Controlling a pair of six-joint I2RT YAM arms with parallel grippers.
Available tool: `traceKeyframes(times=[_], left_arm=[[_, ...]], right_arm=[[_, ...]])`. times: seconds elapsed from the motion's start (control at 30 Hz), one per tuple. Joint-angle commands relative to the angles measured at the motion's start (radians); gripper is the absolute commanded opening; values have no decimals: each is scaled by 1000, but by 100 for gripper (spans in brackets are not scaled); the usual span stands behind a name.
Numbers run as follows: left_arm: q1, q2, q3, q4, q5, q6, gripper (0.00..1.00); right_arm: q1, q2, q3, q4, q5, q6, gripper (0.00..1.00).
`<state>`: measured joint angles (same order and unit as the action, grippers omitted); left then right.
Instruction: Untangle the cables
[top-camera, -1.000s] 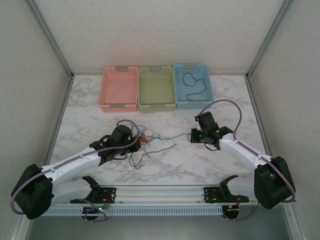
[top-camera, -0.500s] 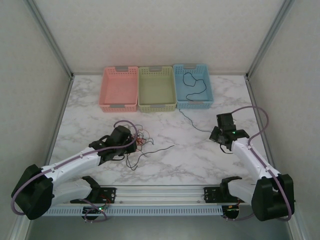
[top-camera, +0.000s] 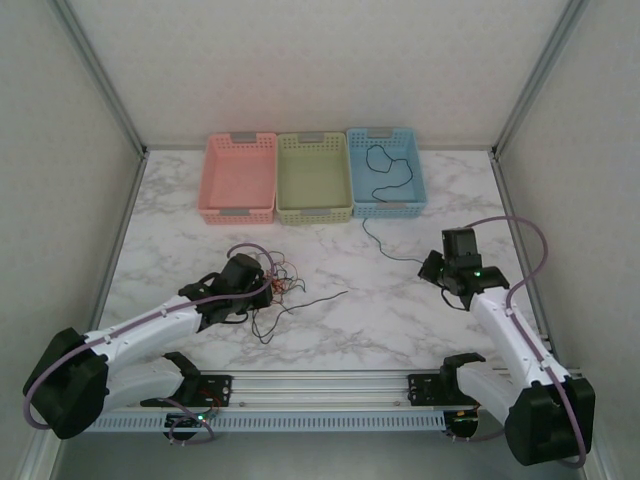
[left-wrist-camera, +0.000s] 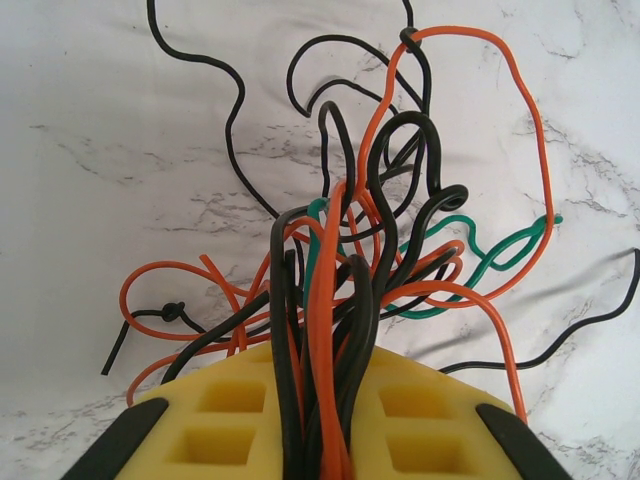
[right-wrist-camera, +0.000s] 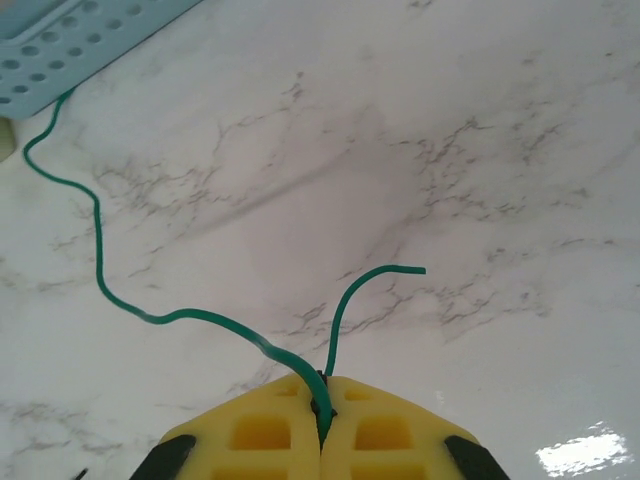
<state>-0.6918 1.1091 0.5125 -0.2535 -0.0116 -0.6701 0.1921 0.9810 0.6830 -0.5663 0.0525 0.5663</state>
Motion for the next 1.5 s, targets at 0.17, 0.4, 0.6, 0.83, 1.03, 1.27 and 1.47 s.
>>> traceKeyframes(times=[0.17,0.4,0.6,0.83,1.03,1.27,1.47], left_arm=[[11,15,-9,33,12,9,0],[11,29,-11,39,15,16,0],[11,20,-15,32,17,27,0],[11,1,-28,32,24,30,0],[12,-3,-36,39,32,30,0],[12,-9,-35,33,36,40,0],[14,-19,-39,25,44,40,0]], right_arm=[[-5,-69,124,-111,-176,-2,0],[-5,-127,176,-123,-459,2,0],[-5,-122,264,-102,-470,106,0],[18,36,386,4,-474,195,0],[114,295,556,54,-398,219,0],[173,668,818,78,-313,286,0],[221,1003,1163,-47,-236,243,0]])
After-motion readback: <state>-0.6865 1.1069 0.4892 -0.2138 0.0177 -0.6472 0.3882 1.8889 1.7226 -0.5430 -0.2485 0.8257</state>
